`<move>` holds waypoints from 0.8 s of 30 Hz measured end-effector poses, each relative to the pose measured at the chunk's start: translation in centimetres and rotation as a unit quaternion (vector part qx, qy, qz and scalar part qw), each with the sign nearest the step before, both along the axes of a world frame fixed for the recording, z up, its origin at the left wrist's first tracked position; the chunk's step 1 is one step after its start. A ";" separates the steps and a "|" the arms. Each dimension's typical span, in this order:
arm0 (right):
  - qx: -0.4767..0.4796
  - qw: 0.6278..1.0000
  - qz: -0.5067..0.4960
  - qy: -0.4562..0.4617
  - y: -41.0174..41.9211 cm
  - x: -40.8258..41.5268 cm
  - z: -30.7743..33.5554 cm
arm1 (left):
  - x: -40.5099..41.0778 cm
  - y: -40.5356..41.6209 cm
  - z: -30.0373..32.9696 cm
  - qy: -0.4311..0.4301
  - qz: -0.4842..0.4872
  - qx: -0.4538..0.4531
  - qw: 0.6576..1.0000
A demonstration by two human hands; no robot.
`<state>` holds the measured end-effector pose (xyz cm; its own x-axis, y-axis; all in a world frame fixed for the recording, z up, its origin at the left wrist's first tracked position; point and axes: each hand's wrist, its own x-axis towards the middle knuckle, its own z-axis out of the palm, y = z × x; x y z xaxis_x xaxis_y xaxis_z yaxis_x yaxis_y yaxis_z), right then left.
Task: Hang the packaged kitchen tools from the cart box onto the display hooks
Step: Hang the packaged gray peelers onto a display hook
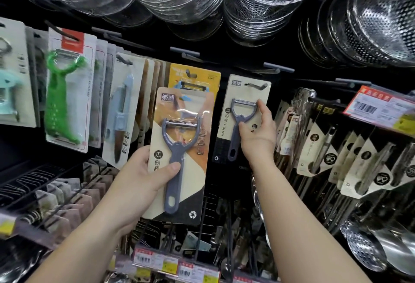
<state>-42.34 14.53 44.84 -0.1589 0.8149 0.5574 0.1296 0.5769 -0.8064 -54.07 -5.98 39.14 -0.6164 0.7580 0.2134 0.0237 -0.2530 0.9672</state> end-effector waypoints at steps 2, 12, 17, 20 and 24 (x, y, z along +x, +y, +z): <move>-0.001 1.000 -0.006 -0.011 0.7 -0.5 0.1 | 0.0 0.0 0.0 0.006 -0.002 -0.008 1.000; 0.018 1.000 0.006 -0.002 -1.2 0.1 -0.4 | 0.5 0.3 0.4 0.011 0.001 -0.021 1.000; 0.055 0.991 0.120 -0.004 -7.2 2.4 -2.0 | 1.4 0.6 0.6 -0.001 -0.012 -0.012 1.000; 0.046 0.979 0.198 0.001 -9.9 4.0 -2.4 | 2.5 0.9 0.8 0.008 -0.024 -0.006 1.000; 0.079 0.978 0.191 0.004 -10.6 5.4 -2.9 | 4.3 1.5 1.1 0.039 -0.033 0.008 0.999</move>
<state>-36.92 3.92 41.95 -0.4312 0.5995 0.6743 -0.1257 0.7001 -0.7029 -49.79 -4.50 40.24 -0.5464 0.7925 0.2710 0.0813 -0.2718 0.9589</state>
